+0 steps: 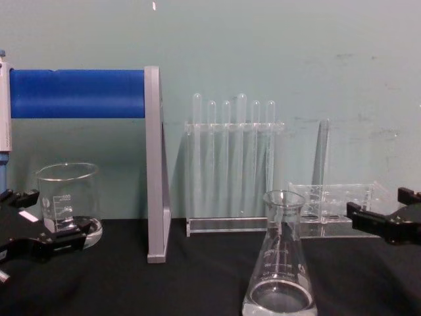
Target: Grasp the erlenmeyer flask with one hand, shake it three times, then place it back.
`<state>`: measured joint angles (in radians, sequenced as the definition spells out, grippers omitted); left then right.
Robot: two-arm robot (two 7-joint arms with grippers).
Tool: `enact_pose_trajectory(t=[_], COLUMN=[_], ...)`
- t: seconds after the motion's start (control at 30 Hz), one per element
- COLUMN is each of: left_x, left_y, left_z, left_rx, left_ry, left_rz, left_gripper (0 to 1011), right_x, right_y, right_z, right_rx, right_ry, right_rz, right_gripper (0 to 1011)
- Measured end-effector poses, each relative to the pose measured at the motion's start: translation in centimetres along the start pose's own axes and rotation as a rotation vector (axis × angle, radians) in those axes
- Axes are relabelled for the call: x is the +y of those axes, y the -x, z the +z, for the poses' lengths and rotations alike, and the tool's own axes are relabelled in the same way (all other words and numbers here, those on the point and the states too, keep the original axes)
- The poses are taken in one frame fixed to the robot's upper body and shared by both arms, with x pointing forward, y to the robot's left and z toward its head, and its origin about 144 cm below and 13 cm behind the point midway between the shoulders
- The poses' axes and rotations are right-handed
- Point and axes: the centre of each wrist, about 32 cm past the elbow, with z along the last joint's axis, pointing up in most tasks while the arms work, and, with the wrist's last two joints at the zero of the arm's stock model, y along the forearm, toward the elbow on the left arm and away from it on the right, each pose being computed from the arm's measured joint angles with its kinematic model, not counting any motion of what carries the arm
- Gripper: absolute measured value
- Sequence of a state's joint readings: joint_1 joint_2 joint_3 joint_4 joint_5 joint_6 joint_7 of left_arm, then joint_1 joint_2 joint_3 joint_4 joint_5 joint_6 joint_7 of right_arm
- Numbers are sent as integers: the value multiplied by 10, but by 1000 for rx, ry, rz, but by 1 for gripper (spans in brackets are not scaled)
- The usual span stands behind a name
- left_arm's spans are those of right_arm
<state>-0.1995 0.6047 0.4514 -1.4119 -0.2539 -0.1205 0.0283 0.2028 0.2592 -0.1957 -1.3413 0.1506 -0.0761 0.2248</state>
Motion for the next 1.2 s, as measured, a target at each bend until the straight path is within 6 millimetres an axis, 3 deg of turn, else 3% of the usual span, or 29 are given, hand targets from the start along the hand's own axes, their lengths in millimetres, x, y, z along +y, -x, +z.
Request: enact_pose_trajectory(t=[1.2], left_x=[0], left_y=[0], left_z=[0], left_rx=[0], left_ry=[0], left_rz=[0], left_gripper=[1001], right_x=[0], right_y=[0], right_z=[0], right_rx=[0], right_ry=[0], right_rz=[0], right_gripper=[1000])
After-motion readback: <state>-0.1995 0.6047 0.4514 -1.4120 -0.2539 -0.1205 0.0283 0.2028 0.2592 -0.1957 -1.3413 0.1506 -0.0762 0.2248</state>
